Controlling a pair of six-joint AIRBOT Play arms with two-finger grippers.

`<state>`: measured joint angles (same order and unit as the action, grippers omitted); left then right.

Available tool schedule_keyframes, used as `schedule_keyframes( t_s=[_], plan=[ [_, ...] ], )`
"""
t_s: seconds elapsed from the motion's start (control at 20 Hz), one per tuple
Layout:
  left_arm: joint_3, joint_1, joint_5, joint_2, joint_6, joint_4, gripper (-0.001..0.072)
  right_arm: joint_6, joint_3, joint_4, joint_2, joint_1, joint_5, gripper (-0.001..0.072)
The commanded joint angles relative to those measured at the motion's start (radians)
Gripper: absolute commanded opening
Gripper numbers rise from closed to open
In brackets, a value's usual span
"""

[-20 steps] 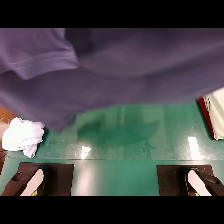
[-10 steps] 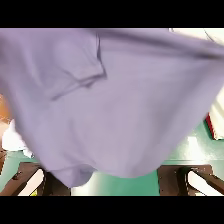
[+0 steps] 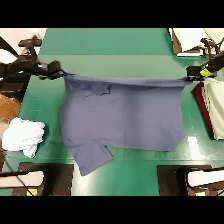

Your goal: Fold the shirts.

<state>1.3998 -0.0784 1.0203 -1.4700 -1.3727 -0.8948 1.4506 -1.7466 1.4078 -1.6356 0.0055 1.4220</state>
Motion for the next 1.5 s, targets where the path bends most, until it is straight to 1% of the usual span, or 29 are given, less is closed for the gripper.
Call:
schedule_keyframes(
  t_s=[0.0,0.1,0.15,0.25,0.35,0.4,0.5,0.75,0.85,0.9,0.95,1.0,1.05,1.15,1.25,1.35,1.45],
  plan=[
    [0.192,0.034,-0.034,-0.199,0.011,0.002,0.0022,0.000,-0.171,-0.001,-0.142,-0.006,-0.034,0.0014],
    [0.258,0.034,-0.035,-0.203,0.012,-0.028,0.0022,0.000,-0.258,-0.002,-0.171,-0.007,-0.031,0.0015],
    [0.291,0.034,-0.005,-0.203,0.012,-0.059,0.0023,0.000,-0.289,-0.002,-0.178,-0.006,-0.024,0.0015],
    [0.333,0.034,0.106,-0.203,0.012,-0.114,0.0023,-0.001,-0.296,-0.001,-0.166,-0.005,0.008,0.0016],
    [0.325,0.034,0.219,-0.203,0.012,-0.164,0.0023,-0.001,-0.293,0.000,-0.164,-0.006,0.088,0.0016],
    [0.310,0.035,0.257,-0.203,0.011,-0.175,0.0023,-0.001,-0.258,0.000,-0.156,-0.006,0.097,0.0016],
    [0.249,0.035,0.286,-0.203,0.011,-0.176,0.0023,-0.001,-0.151,0.000,-0.126,-0.006,0.091,0.0015],
    [0.069,0.035,0.255,-0.203,0.011,-0.167,0.0024,0.000,0.164,-0.010,-0.017,-0.005,-0.038,0.0016],
    [0.025,0.035,0.252,-0.203,-0.005,-0.169,0.0027,0.000,0.232,-0.065,0.011,-0.005,-0.067,0.0018],
    [0.018,0.035,0.254,-0.203,-0.016,-0.169,0.0167,-0.001,0.252,-0.094,0.019,-0.007,-0.074,0.0078],
    [0.018,0.035,0.254,-0.203,-0.021,-0.167,0.0450,-0.001,0.262,-0.113,0.023,-0.007,-0.080,0.0304],
    [0.018,0.035,0.253,-0.195,-0.044,-0.167,0.0496,-0.001,0.263,-0.127,0.023,-0.007,-0.079,0.0464],
    [0.018,0.035,0.254,-0.181,-0.053,-0.167,0.0496,-0.001,0.263,-0.134,0.024,-0.007,-0.079,0.0464],
    [0.016,0.035,0.271,-0.123,-0.052,-0.188,0.0496,-0.001,0.267,-0.134,0.042,-0.007,-0.034,0.0463],
    [-0.048,0.035,0.278,-0.012,-0.063,-0.262,0.0496,-0.002,0.327,-0.133,0.114,-0.007,-0.031,0.0462],
    [-0.196,0.035,0.281,0.129,-0.089,-0.310,0.0496,-0.002,0.427,-0.134,0.232,-0.007,-0.047,0.0461],
    [-0.392,0.035,0.278,0.278,-0.122,-0.298,0.0496,-0.002,0.510,-0.134,0.341,-0.007,-0.055,0.0460]
  ],
)
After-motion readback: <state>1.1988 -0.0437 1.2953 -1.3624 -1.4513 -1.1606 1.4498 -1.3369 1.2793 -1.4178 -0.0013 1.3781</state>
